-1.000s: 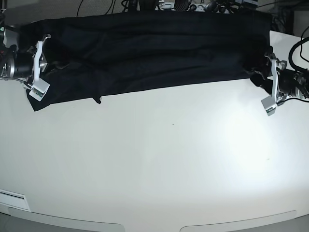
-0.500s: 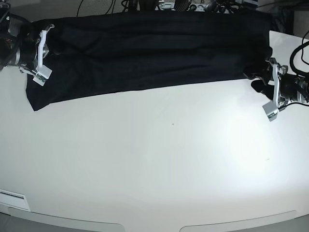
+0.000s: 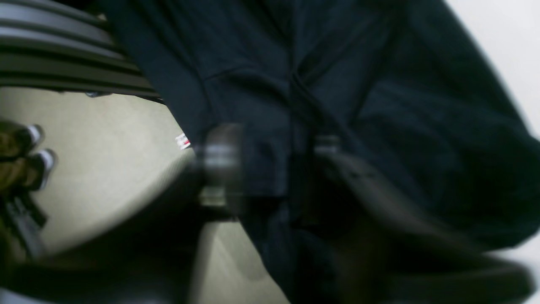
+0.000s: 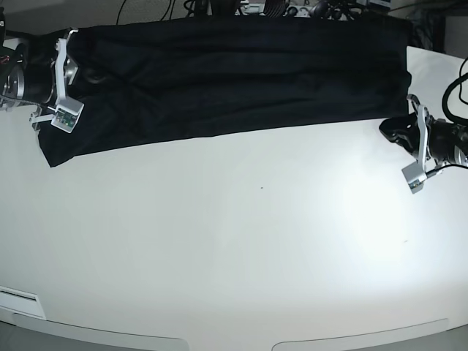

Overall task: Fold the T-shirt properly
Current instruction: 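Fold the folded edge again toward the collar with both grippers, then pull the folded strip ends apart with both grippers to flatten it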

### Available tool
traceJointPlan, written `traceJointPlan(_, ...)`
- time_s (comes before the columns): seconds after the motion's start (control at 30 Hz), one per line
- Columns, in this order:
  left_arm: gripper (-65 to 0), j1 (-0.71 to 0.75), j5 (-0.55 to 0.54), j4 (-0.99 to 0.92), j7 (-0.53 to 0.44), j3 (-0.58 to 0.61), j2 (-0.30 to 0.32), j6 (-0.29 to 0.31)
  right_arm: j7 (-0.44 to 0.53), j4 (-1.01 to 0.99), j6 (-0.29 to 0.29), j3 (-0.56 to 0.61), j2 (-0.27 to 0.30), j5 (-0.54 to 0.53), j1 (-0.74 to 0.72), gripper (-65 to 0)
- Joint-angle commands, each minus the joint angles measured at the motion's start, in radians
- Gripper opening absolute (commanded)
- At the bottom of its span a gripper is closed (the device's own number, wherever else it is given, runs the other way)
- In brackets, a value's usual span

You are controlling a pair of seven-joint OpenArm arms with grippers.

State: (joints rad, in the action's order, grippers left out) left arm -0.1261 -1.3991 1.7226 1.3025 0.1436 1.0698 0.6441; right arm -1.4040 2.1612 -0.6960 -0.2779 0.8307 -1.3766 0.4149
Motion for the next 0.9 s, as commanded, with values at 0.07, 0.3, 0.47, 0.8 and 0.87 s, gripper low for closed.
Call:
traceJointPlan(0.07, -65.0, -0.039, -0.064, 0.011, -0.002, -0.013, 0.027, -0.008, 0.008, 0.01, -0.002, -0.064, -0.015, -0.01, -0.005, -65.0)
traceJointPlan(0.3, -65.0, 0.016, -0.084, 0.185, 0.087, -0.013, 0.024, 0.018, 0.008, 0.01, -0.002, -0.153, -0.125, -0.067, -0.004, -65.0)
traceJointPlan(0.47, -65.0, 0.151, -0.084, 0.323, 0.094, -0.013, 0.024, 0.045, 0.038, 0.001, -0.002, -0.153, -0.209, 0.083, 0.038, -65.0)
traceJointPlan(0.8, -65.0, 0.33, 0.052, 0.337, 0.067, -0.013, 0.024, 0.006, 0.261, -0.118, -0.002, -0.153, -0.238, 0.328, 0.039, -65.0)
traceJointPlan(0.87, -65.0, 0.38, 0.123, 0.337, 0.025, -0.013, 0.024, -0.018, 0.266, -0.134, -0.002, -0.153, -0.238, 0.334, 0.039, -65.0)
